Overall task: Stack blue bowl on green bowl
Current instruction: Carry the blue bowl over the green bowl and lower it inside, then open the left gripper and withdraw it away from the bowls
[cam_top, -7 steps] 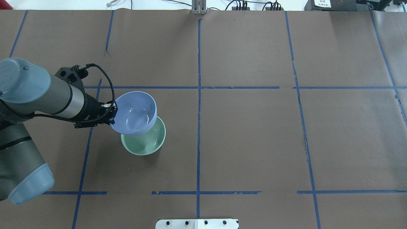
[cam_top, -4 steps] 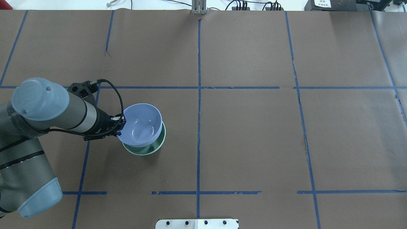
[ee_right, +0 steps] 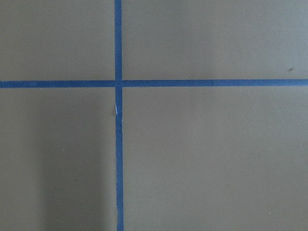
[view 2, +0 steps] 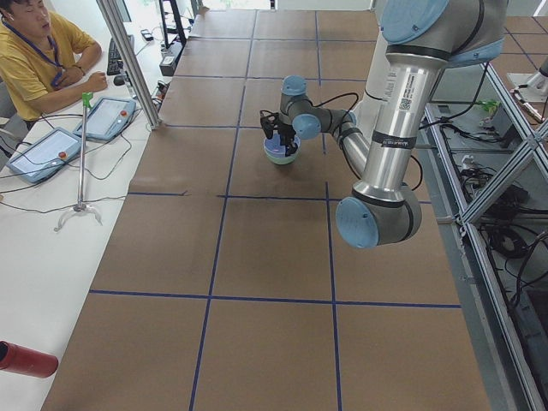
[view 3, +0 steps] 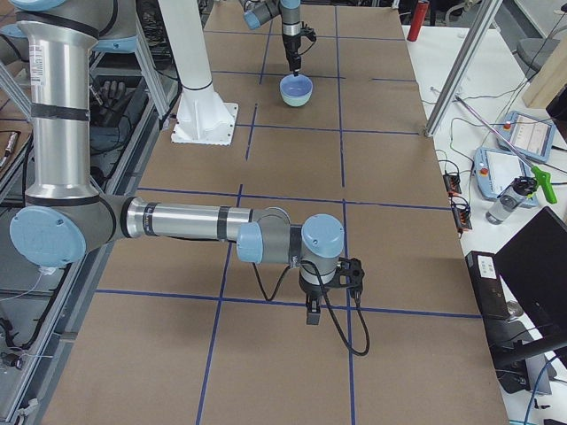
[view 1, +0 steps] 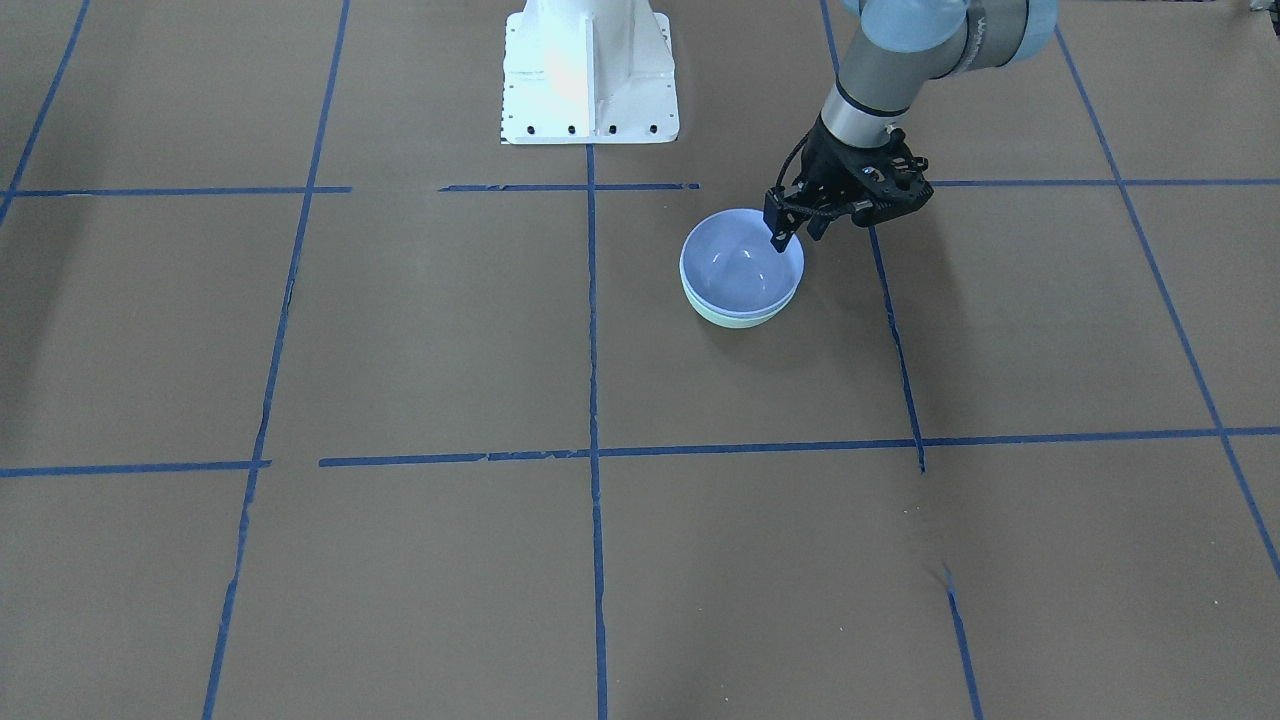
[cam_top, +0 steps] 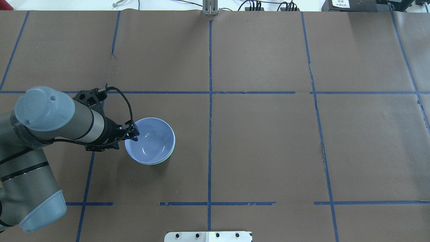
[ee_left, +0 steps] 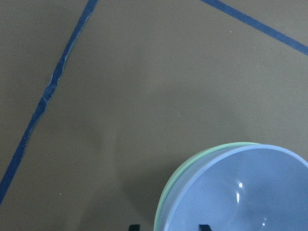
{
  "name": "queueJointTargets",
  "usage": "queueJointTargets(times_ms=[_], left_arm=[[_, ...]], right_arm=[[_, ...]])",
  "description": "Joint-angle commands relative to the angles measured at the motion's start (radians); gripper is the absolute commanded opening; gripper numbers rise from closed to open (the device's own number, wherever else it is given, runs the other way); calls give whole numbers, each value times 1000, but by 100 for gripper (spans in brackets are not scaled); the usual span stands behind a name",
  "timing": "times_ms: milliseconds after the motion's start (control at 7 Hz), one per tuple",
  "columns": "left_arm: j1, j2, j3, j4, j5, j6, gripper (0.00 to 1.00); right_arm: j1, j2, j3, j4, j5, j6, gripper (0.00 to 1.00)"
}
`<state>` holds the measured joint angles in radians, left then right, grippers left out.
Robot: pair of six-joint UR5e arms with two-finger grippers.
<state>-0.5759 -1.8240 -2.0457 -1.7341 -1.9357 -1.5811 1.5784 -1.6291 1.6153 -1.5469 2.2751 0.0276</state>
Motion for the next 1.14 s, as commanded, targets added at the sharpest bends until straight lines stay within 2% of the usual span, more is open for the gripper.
queueJointTargets(times_ms=[0, 143, 429, 714, 857, 1000], left_arm=[[-167, 29, -33, -7, -178, 283, 100], [-300, 96, -30, -7, -271, 519, 100], [-556, 294, -12, 8, -293, 1052, 100], [-833, 327, 109, 200, -304, 1632, 100], [-954, 331, 158, 264, -304, 1782, 100], [-1069, 345, 239, 272, -319, 1796, 100]], right_arm=[[0, 0, 0, 1, 1, 0, 100], [0, 0, 0, -1, 1, 0, 100], [0, 0, 0, 1, 1, 0, 100], [0, 0, 0, 1, 0, 0, 100], [0, 0, 0, 1, 0, 0, 100], [0, 0, 0, -1, 0, 0, 100]])
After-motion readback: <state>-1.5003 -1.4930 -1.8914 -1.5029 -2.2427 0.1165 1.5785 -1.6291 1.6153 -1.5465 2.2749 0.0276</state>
